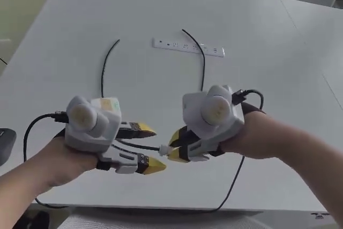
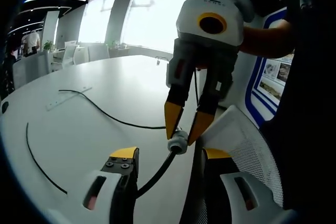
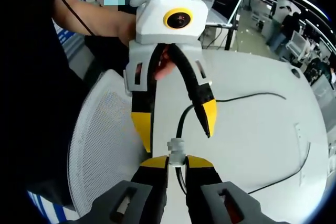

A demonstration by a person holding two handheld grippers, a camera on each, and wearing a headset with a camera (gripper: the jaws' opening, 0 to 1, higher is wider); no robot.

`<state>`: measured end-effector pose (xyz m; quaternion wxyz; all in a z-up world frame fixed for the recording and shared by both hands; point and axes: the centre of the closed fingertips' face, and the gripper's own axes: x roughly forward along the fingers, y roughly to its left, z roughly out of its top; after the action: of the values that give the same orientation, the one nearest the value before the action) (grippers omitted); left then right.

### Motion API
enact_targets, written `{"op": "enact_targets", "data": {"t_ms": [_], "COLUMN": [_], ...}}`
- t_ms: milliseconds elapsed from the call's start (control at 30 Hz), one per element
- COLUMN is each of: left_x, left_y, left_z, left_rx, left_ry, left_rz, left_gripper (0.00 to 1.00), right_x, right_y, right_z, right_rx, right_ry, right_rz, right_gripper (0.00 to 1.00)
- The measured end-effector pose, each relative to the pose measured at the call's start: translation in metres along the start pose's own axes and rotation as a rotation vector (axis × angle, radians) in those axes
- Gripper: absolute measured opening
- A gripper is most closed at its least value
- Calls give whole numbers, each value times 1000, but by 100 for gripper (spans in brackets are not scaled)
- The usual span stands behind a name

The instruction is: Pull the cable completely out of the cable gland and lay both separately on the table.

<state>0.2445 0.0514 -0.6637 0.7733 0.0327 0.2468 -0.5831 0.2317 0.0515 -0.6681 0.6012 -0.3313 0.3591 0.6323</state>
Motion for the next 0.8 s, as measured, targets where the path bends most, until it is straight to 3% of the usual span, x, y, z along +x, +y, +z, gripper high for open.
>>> {"op": "enact_targets", "data": {"t_ms": [367, 800], "left_x": [1, 5], "left_y": [-13, -17], "left_z": [2, 8], "left_rx": [21, 23], "left_ry": [-4, -21], "left_rz": [-60, -79], "left_gripper": [29, 18], "right_x": [-4, -8], "right_y": [3, 7], "right_z": [-2, -5], "right_rx": [-48, -80], "right_ry": [13, 9], "right_rz": [-2, -9], "right_gripper": [6, 6]}}
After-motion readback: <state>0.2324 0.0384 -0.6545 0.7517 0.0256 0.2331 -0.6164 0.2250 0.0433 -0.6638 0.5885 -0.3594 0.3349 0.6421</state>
